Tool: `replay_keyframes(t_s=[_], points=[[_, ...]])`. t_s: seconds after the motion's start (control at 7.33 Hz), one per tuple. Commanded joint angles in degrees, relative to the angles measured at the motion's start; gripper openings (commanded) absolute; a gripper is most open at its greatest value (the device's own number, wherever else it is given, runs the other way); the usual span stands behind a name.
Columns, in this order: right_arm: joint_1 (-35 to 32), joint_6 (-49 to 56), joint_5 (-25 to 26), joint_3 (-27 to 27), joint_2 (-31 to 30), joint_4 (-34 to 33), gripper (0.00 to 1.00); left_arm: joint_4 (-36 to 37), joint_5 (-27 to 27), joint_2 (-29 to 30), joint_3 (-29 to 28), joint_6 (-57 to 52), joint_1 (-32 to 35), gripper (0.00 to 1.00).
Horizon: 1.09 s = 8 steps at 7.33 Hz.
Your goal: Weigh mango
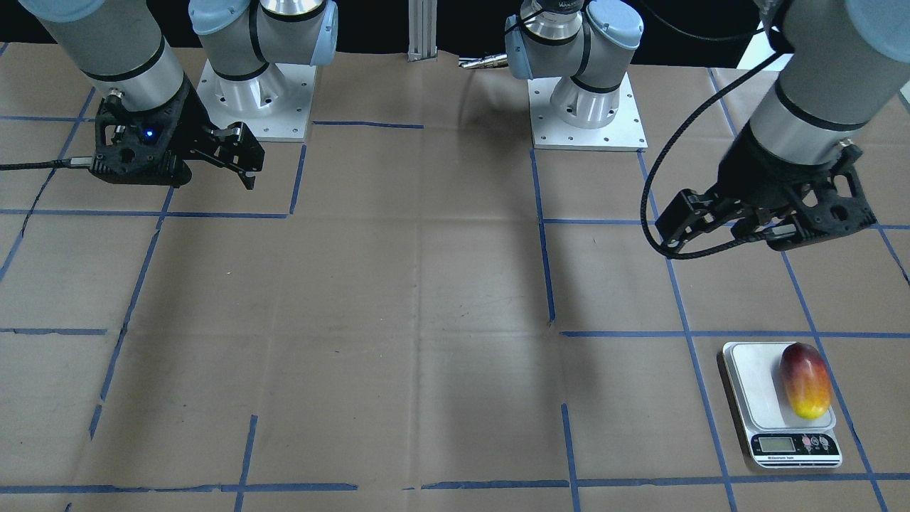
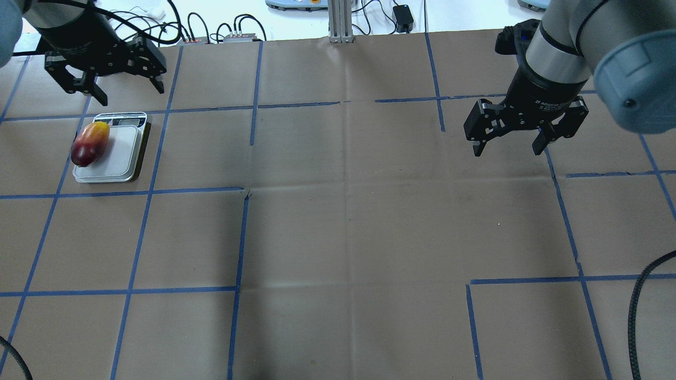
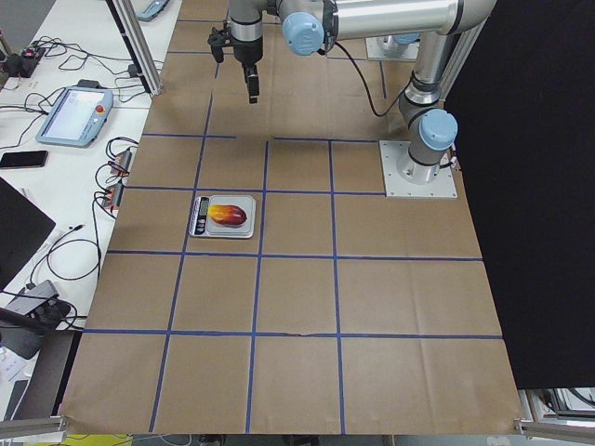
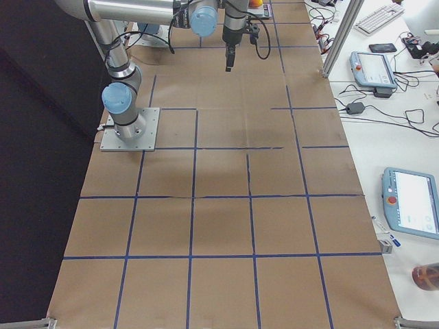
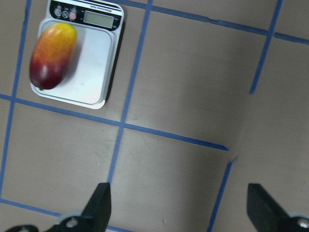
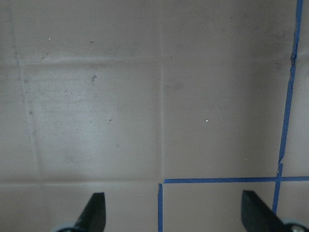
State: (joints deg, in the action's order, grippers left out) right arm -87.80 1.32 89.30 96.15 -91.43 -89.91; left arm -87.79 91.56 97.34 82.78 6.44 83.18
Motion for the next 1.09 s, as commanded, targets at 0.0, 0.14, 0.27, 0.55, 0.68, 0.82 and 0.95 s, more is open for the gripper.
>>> replay_keyframes(t_s=[0.0, 0.14, 0.27, 0.55, 0.68, 0.82, 0.95], points=[[0.0, 0.0, 0.0, 0.0, 0.02, 0.0, 1.0, -0.54, -0.25, -0.31, 0.54, 2.17, 4.43, 0.99], [0.0, 0.0, 0.0, 0.0, 0.02, 0.0, 1.0, -0.54, -2.77, -0.14, 1.15, 2.0, 6.02, 0.99], [0.0, 0.0, 0.0, 0.0, 0.02, 0.0, 1.0, -0.71, -3.14, -1.0, 1.41, 1.04, 6.55, 0.99], [0.0, 0.0, 0.0, 0.0, 0.02, 0.0, 1.0, -1.24, -2.97, -0.75, 1.59, -0.54, 6.56, 0.99], [0.0, 0.0, 0.0, 0.0, 0.02, 0.0, 1.0, -1.42, -2.8, -1.01, 1.59, -0.9, 6.56, 0.99], [0.0, 0.0, 0.0, 0.0, 0.02, 0.0, 1.0, -1.77, -2.71, -1.01, 1.59, -1.69, 6.56, 0.99], [0.0, 0.0, 0.0, 0.0, 0.02, 0.0, 1.0, -2.12, -2.62, -1.27, 1.59, -4.48, 6.56, 0.99]])
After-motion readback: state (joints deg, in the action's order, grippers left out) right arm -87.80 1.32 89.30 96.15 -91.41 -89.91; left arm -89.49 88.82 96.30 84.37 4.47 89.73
